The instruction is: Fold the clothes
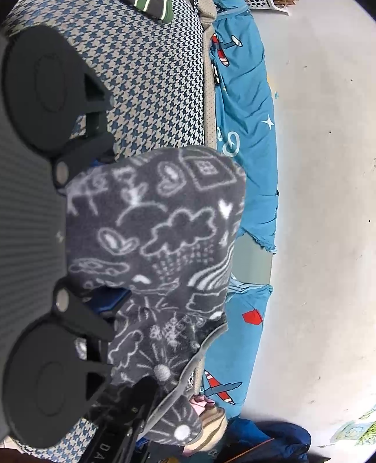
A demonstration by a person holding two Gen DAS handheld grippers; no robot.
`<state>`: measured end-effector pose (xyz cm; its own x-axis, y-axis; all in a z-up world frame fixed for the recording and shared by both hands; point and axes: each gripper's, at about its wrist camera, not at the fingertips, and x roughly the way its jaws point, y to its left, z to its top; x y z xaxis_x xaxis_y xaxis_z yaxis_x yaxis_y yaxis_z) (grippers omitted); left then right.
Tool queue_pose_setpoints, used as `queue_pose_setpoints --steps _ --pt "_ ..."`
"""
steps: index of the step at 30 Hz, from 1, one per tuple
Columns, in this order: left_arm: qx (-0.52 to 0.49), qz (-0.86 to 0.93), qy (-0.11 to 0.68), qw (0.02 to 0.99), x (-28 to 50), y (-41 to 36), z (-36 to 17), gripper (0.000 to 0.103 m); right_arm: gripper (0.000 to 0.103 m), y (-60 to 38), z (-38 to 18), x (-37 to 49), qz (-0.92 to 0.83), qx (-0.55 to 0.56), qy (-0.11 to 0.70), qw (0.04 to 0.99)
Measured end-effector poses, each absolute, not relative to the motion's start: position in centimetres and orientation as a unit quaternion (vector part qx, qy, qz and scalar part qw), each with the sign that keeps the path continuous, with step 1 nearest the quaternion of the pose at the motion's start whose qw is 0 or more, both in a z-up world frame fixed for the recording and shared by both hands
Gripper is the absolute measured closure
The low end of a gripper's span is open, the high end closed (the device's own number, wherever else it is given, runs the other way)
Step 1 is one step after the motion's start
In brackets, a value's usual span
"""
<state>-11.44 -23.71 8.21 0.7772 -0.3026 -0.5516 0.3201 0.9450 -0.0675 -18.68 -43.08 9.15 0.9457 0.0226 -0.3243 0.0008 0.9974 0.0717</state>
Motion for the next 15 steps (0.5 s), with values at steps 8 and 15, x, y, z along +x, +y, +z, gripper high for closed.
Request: queue_pose_setpoints --steps 8,15 --pt "0.022 -0.17 0.291 0.941 -11.5 -24.7 7.9 0.03 0.069 -43.7 9.2 -18.9 -0.005 0.039 0.168 0.985" --pt "0.028 -0.176 0.29 0.94 -11.6 -26.0 7.5 0.03 0.069 -44.5 9.3 -19.2 -0.019 0.045 0.172 0.984"
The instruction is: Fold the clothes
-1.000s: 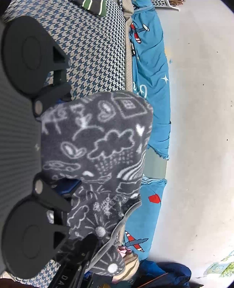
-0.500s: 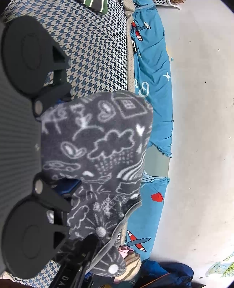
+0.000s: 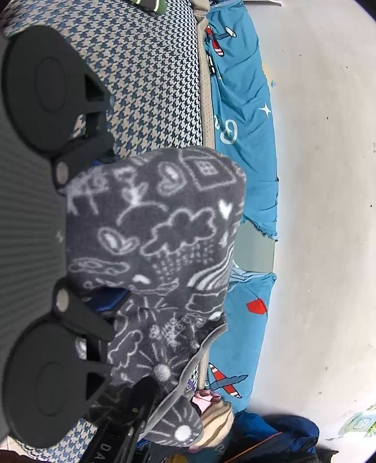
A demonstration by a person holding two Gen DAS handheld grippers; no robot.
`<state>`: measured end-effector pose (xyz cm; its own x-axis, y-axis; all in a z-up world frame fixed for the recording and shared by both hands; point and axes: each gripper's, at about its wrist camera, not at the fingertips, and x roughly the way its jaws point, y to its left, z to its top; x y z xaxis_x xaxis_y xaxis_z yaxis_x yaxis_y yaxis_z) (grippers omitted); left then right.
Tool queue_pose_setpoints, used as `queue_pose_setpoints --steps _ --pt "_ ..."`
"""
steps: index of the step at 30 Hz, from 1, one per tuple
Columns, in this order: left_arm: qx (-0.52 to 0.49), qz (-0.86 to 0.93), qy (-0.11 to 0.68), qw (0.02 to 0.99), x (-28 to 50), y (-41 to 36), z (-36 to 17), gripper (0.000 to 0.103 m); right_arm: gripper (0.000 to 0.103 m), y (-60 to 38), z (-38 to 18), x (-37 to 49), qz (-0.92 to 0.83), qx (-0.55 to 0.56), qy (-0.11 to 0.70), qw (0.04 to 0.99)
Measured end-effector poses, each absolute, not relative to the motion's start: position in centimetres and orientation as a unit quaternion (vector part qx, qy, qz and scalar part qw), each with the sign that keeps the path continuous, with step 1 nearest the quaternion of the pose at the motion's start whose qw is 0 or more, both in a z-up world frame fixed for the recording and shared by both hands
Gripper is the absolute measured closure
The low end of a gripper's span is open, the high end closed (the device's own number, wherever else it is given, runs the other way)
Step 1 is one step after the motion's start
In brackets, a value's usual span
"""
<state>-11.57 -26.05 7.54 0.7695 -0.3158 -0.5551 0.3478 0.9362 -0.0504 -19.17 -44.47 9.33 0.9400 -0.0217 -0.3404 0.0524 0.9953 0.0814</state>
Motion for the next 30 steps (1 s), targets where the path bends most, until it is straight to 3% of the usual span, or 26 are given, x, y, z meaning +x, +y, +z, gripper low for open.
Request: queue_pose_setpoints --steps 16,30 --pt "0.051 -0.203 0.283 0.936 -11.7 -31.3 7.2 0.03 0.069 -48.1 9.5 -20.1 -0.06 0.064 0.174 0.981" --pt "0.068 -0.275 0.252 0.925 -10.7 -40.6 9.4 0.029 0.069 -54.6 11.1 -21.7 -0.144 0.081 0.124 0.978"
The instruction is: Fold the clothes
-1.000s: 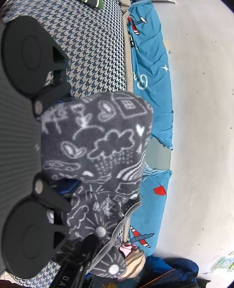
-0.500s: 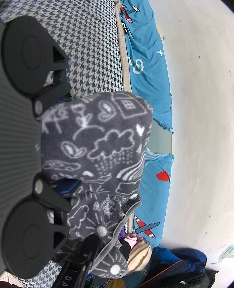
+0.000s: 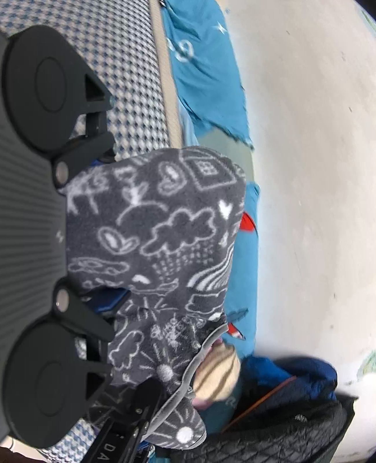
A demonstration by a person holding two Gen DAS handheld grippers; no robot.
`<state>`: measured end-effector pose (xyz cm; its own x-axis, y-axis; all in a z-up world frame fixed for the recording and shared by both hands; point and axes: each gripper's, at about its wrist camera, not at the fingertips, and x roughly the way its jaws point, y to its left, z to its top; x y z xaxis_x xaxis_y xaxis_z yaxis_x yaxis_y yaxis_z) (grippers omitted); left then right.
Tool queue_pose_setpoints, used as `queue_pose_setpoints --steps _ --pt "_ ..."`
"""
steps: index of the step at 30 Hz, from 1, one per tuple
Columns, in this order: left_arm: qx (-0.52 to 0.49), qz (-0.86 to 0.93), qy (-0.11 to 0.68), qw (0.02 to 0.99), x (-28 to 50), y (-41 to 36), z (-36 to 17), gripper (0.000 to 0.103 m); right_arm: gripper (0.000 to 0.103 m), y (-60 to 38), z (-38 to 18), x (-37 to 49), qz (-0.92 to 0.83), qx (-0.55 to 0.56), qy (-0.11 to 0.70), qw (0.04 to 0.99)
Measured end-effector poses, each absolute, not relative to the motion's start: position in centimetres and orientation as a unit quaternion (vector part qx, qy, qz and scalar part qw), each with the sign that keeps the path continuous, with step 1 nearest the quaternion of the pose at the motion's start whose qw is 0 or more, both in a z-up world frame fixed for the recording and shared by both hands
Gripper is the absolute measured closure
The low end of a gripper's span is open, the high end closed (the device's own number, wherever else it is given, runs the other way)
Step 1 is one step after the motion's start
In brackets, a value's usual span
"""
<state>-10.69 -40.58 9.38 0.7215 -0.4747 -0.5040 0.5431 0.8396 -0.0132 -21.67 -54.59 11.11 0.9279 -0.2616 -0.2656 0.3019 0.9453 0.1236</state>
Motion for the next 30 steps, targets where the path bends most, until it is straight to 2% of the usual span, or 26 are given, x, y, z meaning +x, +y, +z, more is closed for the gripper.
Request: queue_pose_setpoints --steps 17,30 --pt "0.112 -0.373 0.207 0.897 -10.0 -54.7 12.8 0.029 0.069 -65.3 12.8 -24.1 -0.27 0.152 0.035 0.95" --pt "0.137 -0.415 0.194 0.878 -9.2 -62.3 12.2 0.029 0.07 -70.9 11.6 -25.2 -0.347 0.201 0.006 0.916"
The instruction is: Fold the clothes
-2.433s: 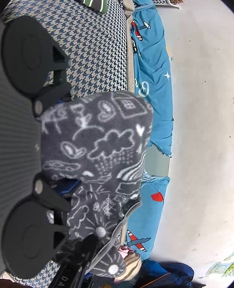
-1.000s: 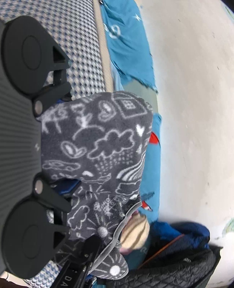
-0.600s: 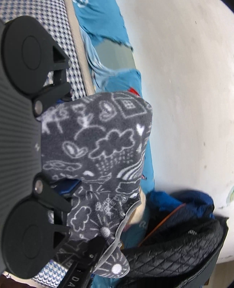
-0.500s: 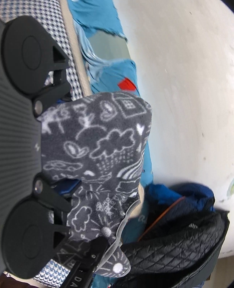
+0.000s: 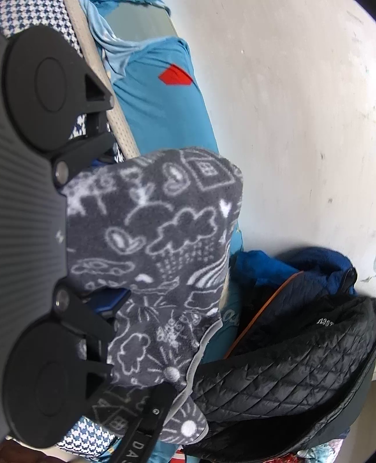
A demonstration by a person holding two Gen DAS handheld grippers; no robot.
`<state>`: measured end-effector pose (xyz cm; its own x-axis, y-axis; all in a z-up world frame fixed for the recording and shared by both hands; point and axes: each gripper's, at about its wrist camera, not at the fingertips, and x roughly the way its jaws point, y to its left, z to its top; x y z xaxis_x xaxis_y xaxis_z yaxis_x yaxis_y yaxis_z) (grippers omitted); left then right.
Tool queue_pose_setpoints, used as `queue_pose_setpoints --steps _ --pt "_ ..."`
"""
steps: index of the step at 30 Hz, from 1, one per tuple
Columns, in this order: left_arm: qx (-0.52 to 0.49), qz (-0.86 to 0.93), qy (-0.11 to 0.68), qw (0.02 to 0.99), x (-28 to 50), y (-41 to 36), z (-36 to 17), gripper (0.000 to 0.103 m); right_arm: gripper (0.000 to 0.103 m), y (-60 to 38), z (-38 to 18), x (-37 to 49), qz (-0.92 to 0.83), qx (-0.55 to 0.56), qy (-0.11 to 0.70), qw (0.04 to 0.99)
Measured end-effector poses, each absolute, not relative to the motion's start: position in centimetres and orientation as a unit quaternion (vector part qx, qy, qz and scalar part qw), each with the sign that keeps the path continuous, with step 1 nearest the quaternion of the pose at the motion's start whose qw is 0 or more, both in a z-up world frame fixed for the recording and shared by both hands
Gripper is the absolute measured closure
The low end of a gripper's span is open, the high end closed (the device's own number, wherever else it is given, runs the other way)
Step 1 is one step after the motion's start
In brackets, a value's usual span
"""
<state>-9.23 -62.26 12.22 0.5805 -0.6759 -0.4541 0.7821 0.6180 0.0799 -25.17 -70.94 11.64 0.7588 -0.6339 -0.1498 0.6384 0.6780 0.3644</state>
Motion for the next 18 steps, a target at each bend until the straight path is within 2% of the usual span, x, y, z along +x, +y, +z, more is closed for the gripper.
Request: queue_pose_setpoints --steps 7,12,15,18 --pt "0.15 -0.42 0.199 0.873 -7.7 -64.2 10.3 0.028 0.071 -73.3 10.5 -24.3 -0.365 0.225 0.024 0.903" --pt "0.145 -0.419 0.217 0.87 -5.9 -65.1 8.6 0.022 0.071 -73.9 9.6 -23.1 -0.39 0.22 0.064 0.892" --pt "0.146 -0.417 0.218 0.87 -5.0 -65.4 7.9 0.013 0.066 -74.2 9.1 -22.7 -0.406 0.22 0.086 0.883" --pt "0.132 -0.412 0.24 0.869 -3.6 -65.2 7.4 0.0 0.058 -74.3 8.5 -22.2 -0.416 0.216 0.112 0.876"
